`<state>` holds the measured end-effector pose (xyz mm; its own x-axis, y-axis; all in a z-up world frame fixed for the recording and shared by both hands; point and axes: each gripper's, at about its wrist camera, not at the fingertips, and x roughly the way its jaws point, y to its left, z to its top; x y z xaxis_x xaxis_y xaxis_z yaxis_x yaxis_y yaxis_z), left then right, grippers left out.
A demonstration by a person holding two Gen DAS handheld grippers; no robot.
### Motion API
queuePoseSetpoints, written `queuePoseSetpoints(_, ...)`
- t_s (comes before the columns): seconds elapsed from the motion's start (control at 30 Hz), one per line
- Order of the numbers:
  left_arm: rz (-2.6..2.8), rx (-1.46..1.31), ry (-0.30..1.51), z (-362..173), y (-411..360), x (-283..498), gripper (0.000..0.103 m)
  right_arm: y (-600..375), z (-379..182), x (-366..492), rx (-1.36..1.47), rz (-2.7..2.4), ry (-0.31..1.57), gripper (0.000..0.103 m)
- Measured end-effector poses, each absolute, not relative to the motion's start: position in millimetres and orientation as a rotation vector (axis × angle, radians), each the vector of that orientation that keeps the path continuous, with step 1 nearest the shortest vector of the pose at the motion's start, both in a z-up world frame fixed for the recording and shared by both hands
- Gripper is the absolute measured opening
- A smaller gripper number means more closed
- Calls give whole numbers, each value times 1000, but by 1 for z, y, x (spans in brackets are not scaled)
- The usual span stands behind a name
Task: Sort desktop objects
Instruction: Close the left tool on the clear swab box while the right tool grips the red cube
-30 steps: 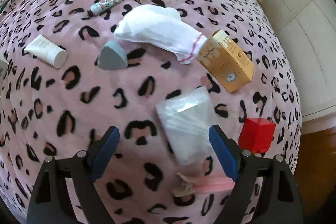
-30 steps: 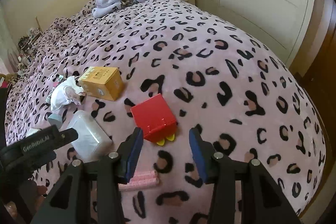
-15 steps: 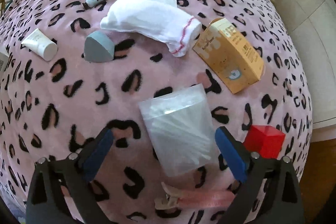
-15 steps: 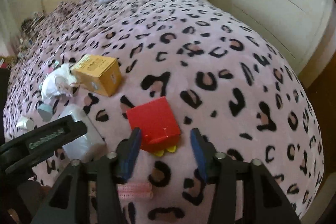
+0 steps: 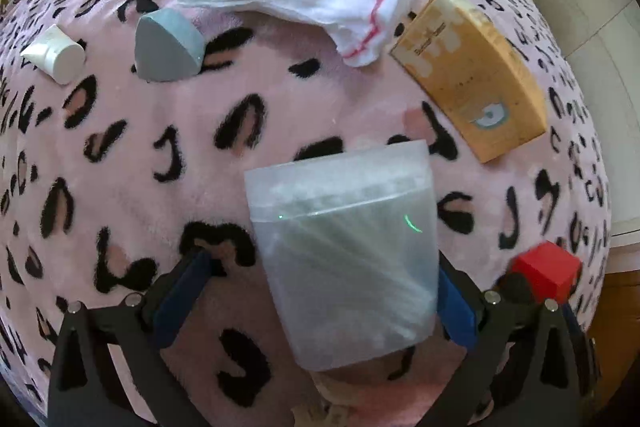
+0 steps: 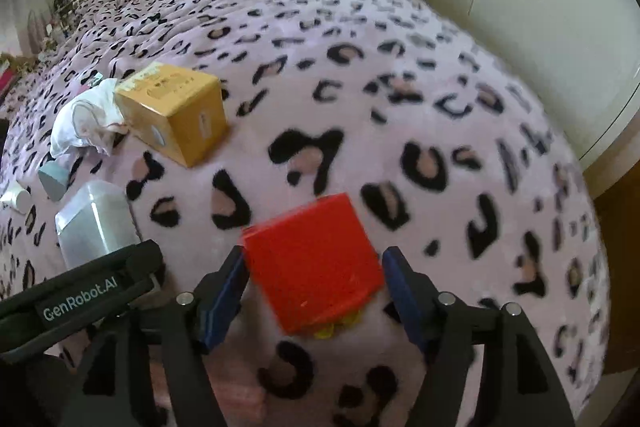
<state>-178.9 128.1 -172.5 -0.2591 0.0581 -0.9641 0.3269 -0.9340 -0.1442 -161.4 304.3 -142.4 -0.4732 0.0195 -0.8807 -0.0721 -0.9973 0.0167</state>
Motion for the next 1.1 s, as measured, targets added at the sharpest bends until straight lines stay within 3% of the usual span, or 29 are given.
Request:
queuePoseSetpoints(0.27,-2376,1770,381,-174,135,-181,103,316,-150,-154,-1502,2722,159,69)
queuePoseSetpoints(0.4,-2391,1758,362,-175,136,-182,103,324,-148,-156,-1469,2714,187,53)
queuePoseSetpoints(0.5,-2405,1740,318,-173,140,-184,100,325,-148,-156,-1466,2718,192,53)
queuePoseSetpoints(0.77,-2451,1731,229,-169,161,-192,72,322,-150,-151,-1447,2690,159,52)
queuePoseSetpoints(1.1,-2489,1706,192,-162,162,-186,68,323,-148,-146,-1440,2654,177,52)
